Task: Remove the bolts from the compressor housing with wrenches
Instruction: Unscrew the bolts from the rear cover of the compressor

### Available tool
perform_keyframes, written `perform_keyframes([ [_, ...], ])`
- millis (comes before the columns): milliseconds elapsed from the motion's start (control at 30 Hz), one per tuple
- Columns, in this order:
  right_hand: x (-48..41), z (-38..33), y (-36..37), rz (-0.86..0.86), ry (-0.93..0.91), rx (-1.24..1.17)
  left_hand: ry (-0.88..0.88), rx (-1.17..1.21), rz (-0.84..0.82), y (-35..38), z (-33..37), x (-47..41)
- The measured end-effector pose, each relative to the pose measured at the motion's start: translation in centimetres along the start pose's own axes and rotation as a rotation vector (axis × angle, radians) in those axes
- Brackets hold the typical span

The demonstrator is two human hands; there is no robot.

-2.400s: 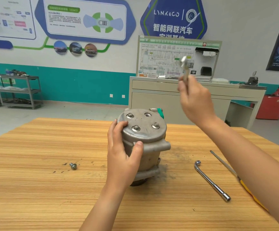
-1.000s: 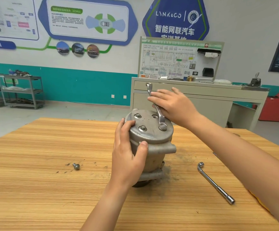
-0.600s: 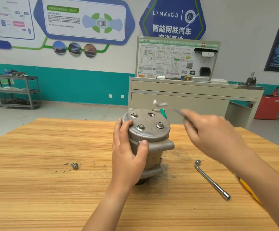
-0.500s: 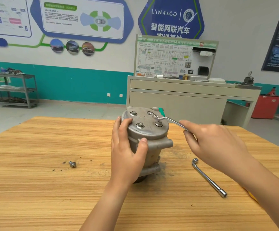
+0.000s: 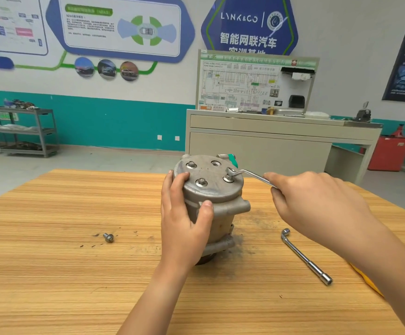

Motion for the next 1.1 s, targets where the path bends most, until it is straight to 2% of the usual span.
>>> perform_keyframes([
  [200,0.9,-2.7,-0.2,-0.150,-0.129,0.243,0.001,-0.002,-0.001,0.1,0.0,0.0],
  [367,0.9,-2.9,-0.9,-0.091,-0.102,0.297,-0.004,0.003,0.009,-0.1,-0.3,0.0],
  [400,1.1,-2.3,-0.7,-0.073,-0.065,0.261,-0.010,0.011,0.011,-0.2,-0.5,0.0],
  [500,1.0,0.2,-0.2,0.267,-0.015,-0.024,-0.017,0.030,-0.002,-0.4,-0.6,-0.2],
  [633,-2.2,1.5,2.9,0.440,-0.034,-0.167,0.012,0.024,-0.029,0.0,-0.2,-0.6],
  [733,-6.6,0.8,5.1,0.382,-0.020,-0.164,-0.004,0.024,-0.027,0.3,-0.3,-0.6],
  [833,-10.8,-1.3,6.5,0.258,-0.128,-0.232,-0.013,0.007,-0.029,0.9,-0.4,-0.6],
  [933,-12.1,-2.7,5.9,0.300,-0.212,-0.186,-0.010,-0.011,-0.033,1.1,-0.3,-0.7],
  [1000,-11.6,-0.9,5.0,0.334,-0.040,-0.290,-0.011,-0.003,-0.028,0.8,-0.3,-0.6],
  [1067,-10.3,2.1,4.4,0.338,0.204,-0.532,-0.016,0.009,-0.015,0.5,-0.4,-0.4],
  [1100,-9.4,2.9,3.9,0.337,0.251,-0.623,-0.019,0.007,-0.012,0.5,-0.4,-0.4],
])
Point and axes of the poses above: each hand's wrist, its own x-axis away from the middle knuckle, its own y-axis out of the palm, z = x × y, the point moved 8 cm from there along -x, towards the middle knuckle, and after that the axes turned 12 degrees about x, right-handed, at the moved point
